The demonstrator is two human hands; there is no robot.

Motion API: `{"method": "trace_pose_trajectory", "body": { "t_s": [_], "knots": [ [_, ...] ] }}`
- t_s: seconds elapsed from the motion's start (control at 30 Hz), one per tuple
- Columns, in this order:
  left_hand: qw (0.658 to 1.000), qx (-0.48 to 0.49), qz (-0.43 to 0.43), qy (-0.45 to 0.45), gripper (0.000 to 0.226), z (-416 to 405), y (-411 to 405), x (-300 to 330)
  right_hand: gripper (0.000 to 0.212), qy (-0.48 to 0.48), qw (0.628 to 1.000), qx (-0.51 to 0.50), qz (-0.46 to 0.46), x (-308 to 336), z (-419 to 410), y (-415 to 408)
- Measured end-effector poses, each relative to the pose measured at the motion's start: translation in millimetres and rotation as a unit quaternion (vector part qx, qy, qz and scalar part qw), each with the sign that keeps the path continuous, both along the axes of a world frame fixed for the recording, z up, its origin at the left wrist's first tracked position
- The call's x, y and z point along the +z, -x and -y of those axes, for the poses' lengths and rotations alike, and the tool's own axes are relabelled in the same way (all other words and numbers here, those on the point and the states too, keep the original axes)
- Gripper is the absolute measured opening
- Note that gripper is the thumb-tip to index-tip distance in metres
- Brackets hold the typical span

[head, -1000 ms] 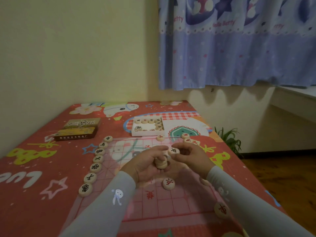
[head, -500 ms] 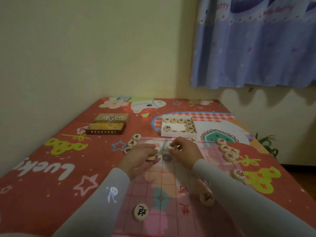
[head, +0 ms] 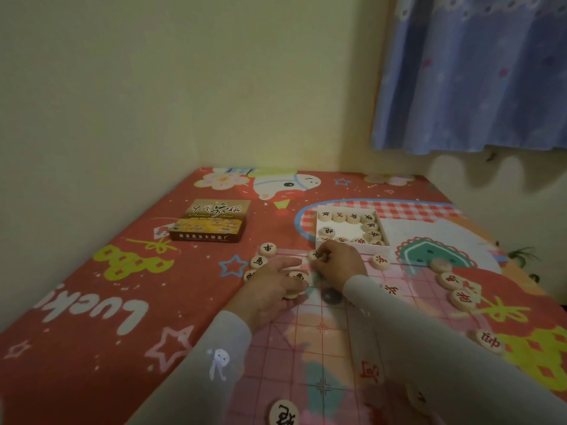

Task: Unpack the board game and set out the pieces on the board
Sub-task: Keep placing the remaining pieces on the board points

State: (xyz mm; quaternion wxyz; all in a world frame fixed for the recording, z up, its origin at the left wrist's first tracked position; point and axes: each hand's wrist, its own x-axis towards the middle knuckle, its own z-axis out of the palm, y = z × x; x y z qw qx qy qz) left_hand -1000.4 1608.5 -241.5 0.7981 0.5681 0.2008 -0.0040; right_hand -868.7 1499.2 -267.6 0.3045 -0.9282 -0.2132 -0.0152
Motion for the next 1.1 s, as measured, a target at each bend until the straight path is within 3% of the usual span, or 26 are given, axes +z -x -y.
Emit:
{"method": "trace_pose_trajectory", "body": {
  "t_s": [0.1, 0.2, 0.3, 0.43, 0.53, 0.67, 0.73, 0.87, 1.0, 1.1],
  "knots": [
    [1.000, -0.004, 0.010, -0.015, 0.051, -1, 1, 3, 0.023, 0.011, 1.000, -0.001, 0.017, 4, 3, 1],
    [0.999, -0.004, 0.016, -0.032, 0.054, 3, 5, 4, 0.022, -0.042, 0.999, 0.027, 0.008, 13, 13, 17],
    [0.996, 0.005, 0.028, -0.082, 0.057, 8, 9, 1, 0.021, -0.137, 0.986, 0.056, -0.074, 22, 22, 40],
    [0.980, 0.007, 0.058, -0.191, 0.060, 20, 16, 2, 0.042, -0.193, 0.948, 0.079, -0.242, 34, 28, 66],
    [0.968, -0.010, 0.087, -0.235, 0.067, 29, 20, 9, 0.054, -0.193, 0.940, 0.088, -0.268, 40, 33, 77],
    [0.964, -0.032, 0.087, -0.248, 0.071, 32, 25, 10, 0.053, -0.231, 0.926, 0.089, -0.286, 42, 39, 78],
    [0.969, -0.035, 0.078, -0.231, 0.063, 30, 28, 12, 0.046, -0.235, 0.926, 0.092, -0.281, 41, 40, 77],
    [0.984, 0.014, 0.046, -0.171, 0.050, 18, 33, 18, 0.012, -0.181, 0.958, 0.121, -0.185, 37, 42, 77],
    [0.990, 0.071, 0.028, -0.115, 0.039, -5, 44, 15, 0.015, -0.116, 0.969, 0.187, -0.113, 38, 40, 101],
    [0.991, 0.101, 0.028, -0.088, 0.024, -17, 63, 14, 0.020, -0.069, 0.955, 0.280, -0.074, 42, 36, 137]
  ]
}}
